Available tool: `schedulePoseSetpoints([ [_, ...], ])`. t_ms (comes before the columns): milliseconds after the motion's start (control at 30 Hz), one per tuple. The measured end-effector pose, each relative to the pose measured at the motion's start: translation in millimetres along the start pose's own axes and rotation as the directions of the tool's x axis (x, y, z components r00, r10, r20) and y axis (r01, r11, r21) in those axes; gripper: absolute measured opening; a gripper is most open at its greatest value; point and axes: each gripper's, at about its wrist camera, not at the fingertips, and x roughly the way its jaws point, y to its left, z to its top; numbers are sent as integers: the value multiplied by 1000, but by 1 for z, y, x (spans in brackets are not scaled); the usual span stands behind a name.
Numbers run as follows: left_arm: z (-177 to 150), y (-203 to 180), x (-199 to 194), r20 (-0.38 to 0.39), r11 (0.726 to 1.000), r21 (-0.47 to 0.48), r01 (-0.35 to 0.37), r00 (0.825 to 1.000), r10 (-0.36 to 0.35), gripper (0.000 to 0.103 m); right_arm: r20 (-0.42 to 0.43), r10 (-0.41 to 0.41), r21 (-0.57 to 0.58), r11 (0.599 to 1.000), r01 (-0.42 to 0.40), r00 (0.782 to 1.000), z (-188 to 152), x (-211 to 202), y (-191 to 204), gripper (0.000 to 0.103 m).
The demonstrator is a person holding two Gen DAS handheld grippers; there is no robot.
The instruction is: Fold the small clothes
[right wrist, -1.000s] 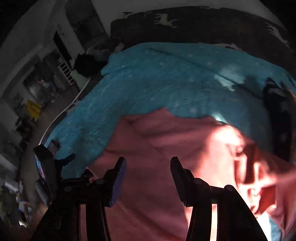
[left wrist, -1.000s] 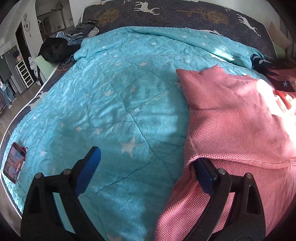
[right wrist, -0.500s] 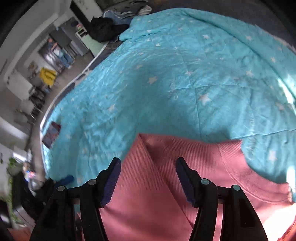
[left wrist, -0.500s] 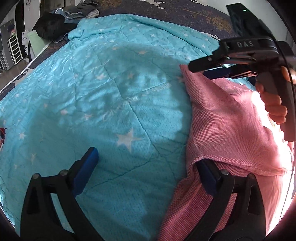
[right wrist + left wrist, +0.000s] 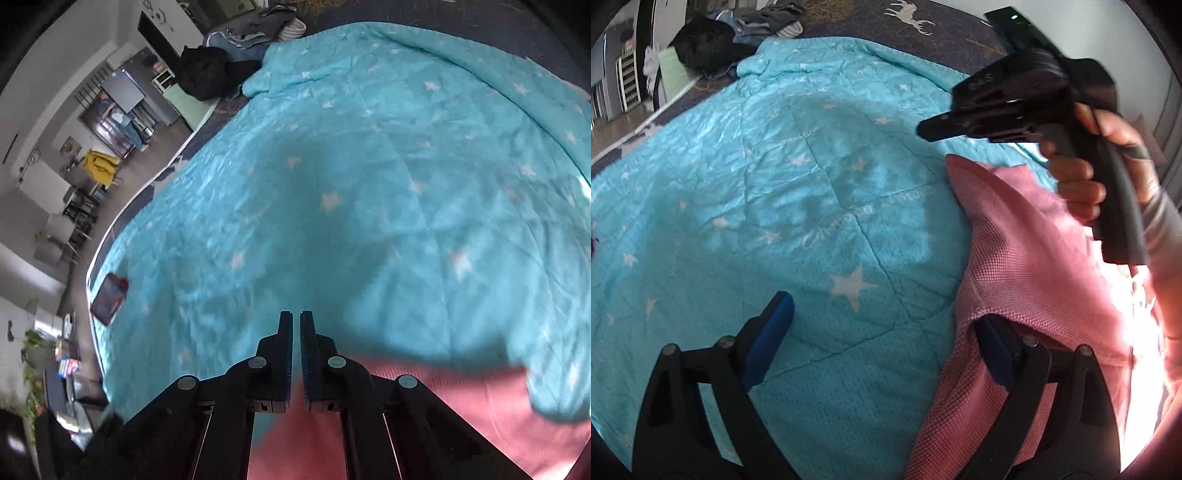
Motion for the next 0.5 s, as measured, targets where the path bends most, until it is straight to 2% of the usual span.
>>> schedulePoseSetpoints([
  [100,3,9,10,-56,998,-42,56,997,-58,93,-3,-8,11,1000,8,1000,-1,-3,1,6],
  [167,3,9,8,-50,997,-42,64,997,-66,93,-8,37,11,999,-37,999,-11,-20,-5,7],
  [233,2,5,7,-46,998,-24,51,998,-52,93,-22,53,-14,998,-54,998,-26,-43,-15,24],
  [267,1,3,6,-44,999,-18,45,998,-46,93,-15,20,-30,999,-21,1000,-33,-54,-17,30],
  [333,0,-1,2,-26,999,-1,40,999,-40,93,-20,-36,-54,998,35,999,-52,-71,-30,54],
  [500,-3,-10,-2,6,998,55,-1,1000,1,93,-132,-9,-73,997,-1,991,-85,-67,-48,57],
])
